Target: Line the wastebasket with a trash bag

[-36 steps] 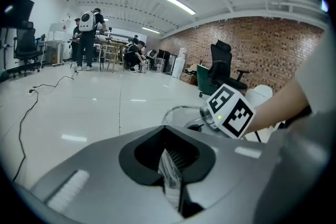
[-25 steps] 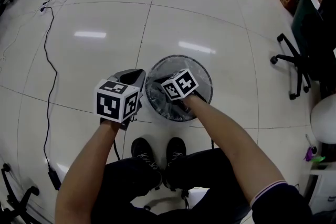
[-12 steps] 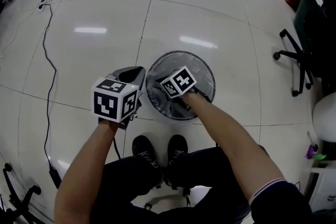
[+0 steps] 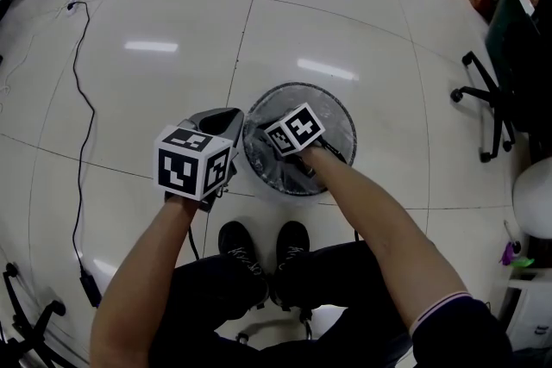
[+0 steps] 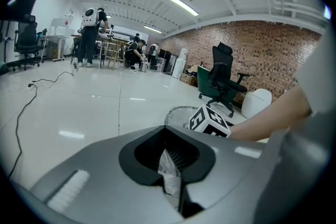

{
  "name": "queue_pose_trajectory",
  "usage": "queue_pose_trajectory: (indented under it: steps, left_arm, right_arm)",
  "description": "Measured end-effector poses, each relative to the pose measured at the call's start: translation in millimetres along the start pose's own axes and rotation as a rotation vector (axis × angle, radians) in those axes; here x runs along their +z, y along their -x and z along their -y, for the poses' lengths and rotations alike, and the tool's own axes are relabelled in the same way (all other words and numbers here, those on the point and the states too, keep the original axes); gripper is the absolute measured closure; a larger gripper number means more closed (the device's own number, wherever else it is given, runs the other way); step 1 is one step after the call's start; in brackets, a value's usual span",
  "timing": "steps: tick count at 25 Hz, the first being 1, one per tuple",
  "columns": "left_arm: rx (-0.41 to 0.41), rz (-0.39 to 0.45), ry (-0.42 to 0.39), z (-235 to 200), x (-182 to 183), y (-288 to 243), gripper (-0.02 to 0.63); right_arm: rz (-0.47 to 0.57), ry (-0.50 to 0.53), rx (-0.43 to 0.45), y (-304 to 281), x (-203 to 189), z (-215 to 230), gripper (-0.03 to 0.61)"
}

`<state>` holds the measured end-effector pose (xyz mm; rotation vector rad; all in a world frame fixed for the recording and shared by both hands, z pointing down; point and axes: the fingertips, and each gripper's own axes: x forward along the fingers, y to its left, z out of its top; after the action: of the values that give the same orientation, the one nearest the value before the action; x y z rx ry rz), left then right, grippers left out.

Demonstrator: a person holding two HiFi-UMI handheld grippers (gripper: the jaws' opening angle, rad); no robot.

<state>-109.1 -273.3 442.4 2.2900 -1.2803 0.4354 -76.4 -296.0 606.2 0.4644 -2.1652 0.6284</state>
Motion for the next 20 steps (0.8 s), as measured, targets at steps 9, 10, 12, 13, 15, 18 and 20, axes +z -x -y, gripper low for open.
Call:
queue_pose_trajectory:
  steps: [9, 10, 12, 13, 15, 18, 20]
  left_arm:
    - [0.001, 0.007, -0.003, -1.8, 3.6, 1.2, 0.601]
    - [0.000, 0.007, -0.005, -0.7, 4.1, 0.9, 0.601]
    - [-0.004, 0.005, -0.010, 1.5, 4.0, 0.3, 0.601]
    - [-0.005, 0.004, -0.011, 2.6, 3.7, 0.0, 0.601]
    - [-0.008, 0.004, -0.012, 4.3, 4.1, -0.4, 0.601]
    - [-0.008, 0.008, -0.012, 5.5, 6.7, -0.6, 0.601]
    - [-0.011, 0.011, -0.013, 7.1, 8.4, -0.9, 0.601]
  right_arm:
    - [-0.015, 0.005, -0.011, 8.0, -8.6, 1.9, 0.577]
    - [-0.019, 0.005, -0.014, 10.0, -10.8, 3.2, 0.577]
    - [-0.023, 0.000, -0.021, 12.9, -15.4, 5.9, 0.577]
    - [-0.022, -0.003, -0.023, 14.0, -17.3, 7.1, 0.577]
    - [-0.016, -0.008, -0.026, 15.9, -17.8, 8.1, 0.577]
    - [-0.002, -0.004, -0.021, 18.8, -11.1, 5.1, 0.577]
    - [0.001, -0.001, -0.019, 21.0, -7.4, 3.0, 0.577]
